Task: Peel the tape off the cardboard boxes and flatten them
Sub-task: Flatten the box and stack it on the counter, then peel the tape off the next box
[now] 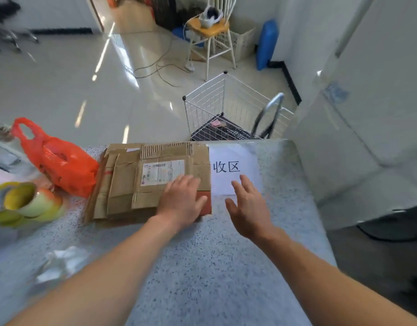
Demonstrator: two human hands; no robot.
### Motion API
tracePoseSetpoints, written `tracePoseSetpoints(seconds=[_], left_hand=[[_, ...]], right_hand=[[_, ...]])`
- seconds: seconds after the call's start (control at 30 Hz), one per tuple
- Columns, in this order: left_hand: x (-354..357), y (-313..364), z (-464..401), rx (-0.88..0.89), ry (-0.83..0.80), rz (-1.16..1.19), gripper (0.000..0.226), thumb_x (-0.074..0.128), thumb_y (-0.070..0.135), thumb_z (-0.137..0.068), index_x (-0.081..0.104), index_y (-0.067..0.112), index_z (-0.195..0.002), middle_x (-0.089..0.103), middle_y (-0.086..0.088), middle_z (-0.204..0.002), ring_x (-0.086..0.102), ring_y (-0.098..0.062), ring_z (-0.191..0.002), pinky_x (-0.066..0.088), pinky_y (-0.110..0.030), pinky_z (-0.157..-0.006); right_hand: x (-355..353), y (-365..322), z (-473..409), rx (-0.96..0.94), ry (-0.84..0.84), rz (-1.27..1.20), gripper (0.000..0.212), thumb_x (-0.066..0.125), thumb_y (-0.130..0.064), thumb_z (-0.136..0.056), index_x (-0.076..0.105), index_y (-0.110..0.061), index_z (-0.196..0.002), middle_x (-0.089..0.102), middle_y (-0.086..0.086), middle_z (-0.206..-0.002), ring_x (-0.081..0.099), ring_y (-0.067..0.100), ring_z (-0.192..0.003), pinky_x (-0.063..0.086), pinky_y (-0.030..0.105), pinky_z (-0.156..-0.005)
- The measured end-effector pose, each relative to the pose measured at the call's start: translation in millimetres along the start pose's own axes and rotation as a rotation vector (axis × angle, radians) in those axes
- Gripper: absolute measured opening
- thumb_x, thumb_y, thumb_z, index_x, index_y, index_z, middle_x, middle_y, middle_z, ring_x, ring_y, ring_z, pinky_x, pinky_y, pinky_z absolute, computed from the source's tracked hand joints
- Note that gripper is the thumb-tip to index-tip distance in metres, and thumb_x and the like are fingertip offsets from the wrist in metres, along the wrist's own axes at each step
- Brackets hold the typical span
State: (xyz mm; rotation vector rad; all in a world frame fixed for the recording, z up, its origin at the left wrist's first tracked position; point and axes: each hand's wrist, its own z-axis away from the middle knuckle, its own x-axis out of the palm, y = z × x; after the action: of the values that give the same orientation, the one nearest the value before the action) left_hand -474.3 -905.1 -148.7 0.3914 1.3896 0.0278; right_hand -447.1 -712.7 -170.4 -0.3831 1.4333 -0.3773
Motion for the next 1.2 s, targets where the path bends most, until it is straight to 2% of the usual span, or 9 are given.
tracePoseSetpoints(seconds=[0.07, 0.17, 0.27, 0.43, 0.6, 0.8, 0.93, 1.03, 1.2], left_hand=[[-1, 54, 10, 0.072, -0.001, 0.011, 0.051, 0.049, 0.046, -0.099, 0.044, 0.022, -0.144, 0.05, 0.0, -0.146, 0.047, -0.02, -0.131, 0.039, -0.039, -0.106], [4, 143, 27, 0.202, -0.008, -0.013, 0.051, 0.048, 0.046, -0.099, 0.047, 0.02, -0.143, 0.052, -0.001, -0.144, 0.048, -0.022, -0.13, 0.04, -0.036, -0.1], [17, 239, 47, 0.36, 0.008, -0.031, 0.05, 0.05, 0.047, -0.098, 0.05, 0.021, -0.141, 0.055, -0.002, -0.14, 0.05, -0.025, -0.127, 0.041, -0.036, -0.099], [39, 397, 84, 0.624, 0.017, -0.044, 0.046, 0.052, 0.047, -0.096, 0.057, 0.018, -0.132, 0.06, -0.005, -0.131, 0.053, -0.028, -0.121, 0.041, -0.036, -0.096], [59, 526, 119, 0.894, -0.014, -0.045, 0.048, 0.052, 0.047, -0.096, 0.059, 0.016, -0.132, 0.062, -0.004, -0.13, 0.054, -0.025, -0.122, 0.044, -0.037, -0.097], [97, 637, 150, 1.089, -0.097, -0.096, 0.049, 0.049, 0.053, -0.096, 0.056, 0.022, -0.134, 0.063, 0.0, -0.125, 0.058, -0.024, -0.114, 0.047, -0.036, -0.089], [121, 699, 158, 1.206, -0.14, -0.106, 0.051, 0.045, 0.055, -0.097, 0.049, 0.026, -0.138, 0.058, 0.003, -0.132, 0.056, -0.023, -0.117, 0.047, -0.036, -0.089], [135, 741, 154, 1.277, -0.172, -0.097, 0.051, 0.043, 0.057, -0.097, 0.048, 0.027, -0.137, 0.057, 0.005, -0.132, 0.056, -0.022, -0.116, 0.046, -0.035, -0.085], [153, 814, 144, 1.423, -0.134, -0.094, 0.049, 0.045, 0.059, -0.095, 0.053, 0.024, -0.128, 0.06, 0.004, -0.124, 0.055, -0.02, -0.112, 0.044, -0.034, -0.083]], right_hand=[[-29, 33, 35, 0.039, 0.045, 0.002, 0.054, 0.052, -0.036, -0.098, 0.042, -0.012, -0.146, 0.035, 0.009, -0.156, 0.038, 0.031, -0.139, 0.035, 0.041, -0.11], [-79, 93, 99, 0.108, 0.096, 0.022, 0.053, 0.05, -0.036, -0.098, 0.041, -0.013, -0.146, 0.042, 0.009, -0.15, 0.044, 0.032, -0.133, 0.04, 0.043, -0.106], [-129, 160, 169, 0.18, 0.206, 0.097, 0.044, 0.054, -0.036, -0.094, 0.053, -0.012, -0.131, 0.058, 0.007, -0.126, 0.055, 0.031, -0.116, 0.048, 0.044, -0.089], [-200, 259, 286, 0.425, 0.362, 0.189, 0.049, 0.054, -0.04, -0.095, 0.054, -0.014, -0.136, 0.058, 0.002, -0.136, 0.05, 0.024, -0.129, 0.041, 0.043, -0.101], [-252, 327, 386, 0.661, 0.515, 0.172, 0.039, 0.052, -0.041, -0.095, 0.057, -0.018, -0.126, 0.06, 0.004, -0.132, 0.054, 0.027, -0.121, 0.04, 0.039, -0.097], [-283, 381, 475, 0.885, 0.616, 0.156, 0.04, 0.052, -0.038, -0.097, 0.057, -0.013, -0.128, 0.06, 0.005, -0.133, 0.054, 0.026, -0.123, 0.041, 0.04, -0.1], [-298, 417, 513, 1.02, 0.589, 0.173, 0.048, 0.046, -0.044, -0.099, 0.051, -0.019, -0.139, 0.061, 0.002, -0.135, 0.057, 0.025, -0.12, 0.039, 0.038, -0.101], [-311, 443, 529, 1.109, 0.602, 0.202, 0.049, 0.045, -0.048, -0.098, 0.051, -0.021, -0.139, 0.064, 0.001, -0.13, 0.059, 0.024, -0.116, 0.038, 0.038, -0.099], [-338, 484, 548, 1.244, 0.623, 0.225, 0.05, 0.048, -0.049, -0.096, 0.052, -0.022, -0.138, 0.061, -0.001, -0.134, 0.058, 0.023, -0.118, 0.035, 0.036, -0.099]])
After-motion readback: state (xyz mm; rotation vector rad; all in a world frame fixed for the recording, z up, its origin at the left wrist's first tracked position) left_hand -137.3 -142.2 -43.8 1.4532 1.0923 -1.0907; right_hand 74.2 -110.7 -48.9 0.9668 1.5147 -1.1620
